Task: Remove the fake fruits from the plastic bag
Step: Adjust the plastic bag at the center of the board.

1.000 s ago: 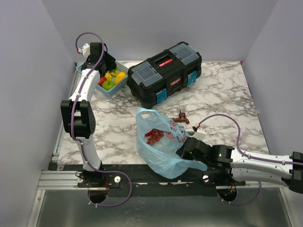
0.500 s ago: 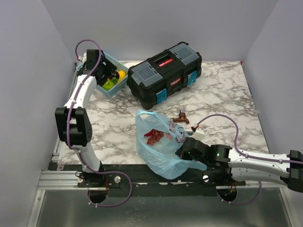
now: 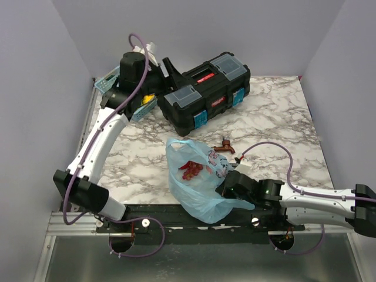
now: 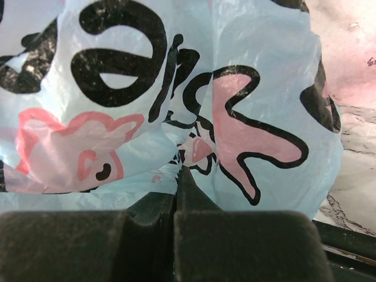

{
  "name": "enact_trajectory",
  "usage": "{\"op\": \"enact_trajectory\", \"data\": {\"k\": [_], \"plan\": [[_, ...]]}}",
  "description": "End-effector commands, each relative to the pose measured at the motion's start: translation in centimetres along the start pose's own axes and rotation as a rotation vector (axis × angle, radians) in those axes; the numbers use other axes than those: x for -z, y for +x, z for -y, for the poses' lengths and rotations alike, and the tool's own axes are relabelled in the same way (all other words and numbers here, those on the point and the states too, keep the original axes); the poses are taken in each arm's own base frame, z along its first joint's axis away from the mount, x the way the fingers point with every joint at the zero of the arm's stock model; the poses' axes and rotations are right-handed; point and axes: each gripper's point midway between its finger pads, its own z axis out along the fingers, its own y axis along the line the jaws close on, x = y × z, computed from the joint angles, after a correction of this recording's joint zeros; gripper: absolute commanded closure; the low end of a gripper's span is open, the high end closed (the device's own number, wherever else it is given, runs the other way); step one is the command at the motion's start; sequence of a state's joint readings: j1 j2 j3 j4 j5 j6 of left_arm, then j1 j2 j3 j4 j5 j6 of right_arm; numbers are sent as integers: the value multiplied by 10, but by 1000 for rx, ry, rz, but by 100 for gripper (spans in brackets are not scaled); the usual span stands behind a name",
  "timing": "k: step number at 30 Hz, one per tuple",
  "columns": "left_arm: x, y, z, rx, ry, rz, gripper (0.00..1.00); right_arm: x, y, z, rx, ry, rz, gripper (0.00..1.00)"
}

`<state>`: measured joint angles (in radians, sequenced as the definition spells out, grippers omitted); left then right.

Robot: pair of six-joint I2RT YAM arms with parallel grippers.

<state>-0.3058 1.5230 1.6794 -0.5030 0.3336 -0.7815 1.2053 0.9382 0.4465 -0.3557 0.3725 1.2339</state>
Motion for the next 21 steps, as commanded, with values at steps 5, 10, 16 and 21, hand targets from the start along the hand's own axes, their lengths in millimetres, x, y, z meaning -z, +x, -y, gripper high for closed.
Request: {"op": "enact_trajectory", "data": {"k": [5,10,16,21], "plan": [[86,139,115,-295,626,-321,29,-2,-2,-8,12,6,4,99],[122,224,102,-531,766,-404,30,-2,-6,-13,0,-24,25,99],[107,283,42,-569,569,-462,32,1,-13,-24,17,-38,41,99],[90,307,1,-538,415,-546,44,1,-12,-23,27,-23,30,99]]}}
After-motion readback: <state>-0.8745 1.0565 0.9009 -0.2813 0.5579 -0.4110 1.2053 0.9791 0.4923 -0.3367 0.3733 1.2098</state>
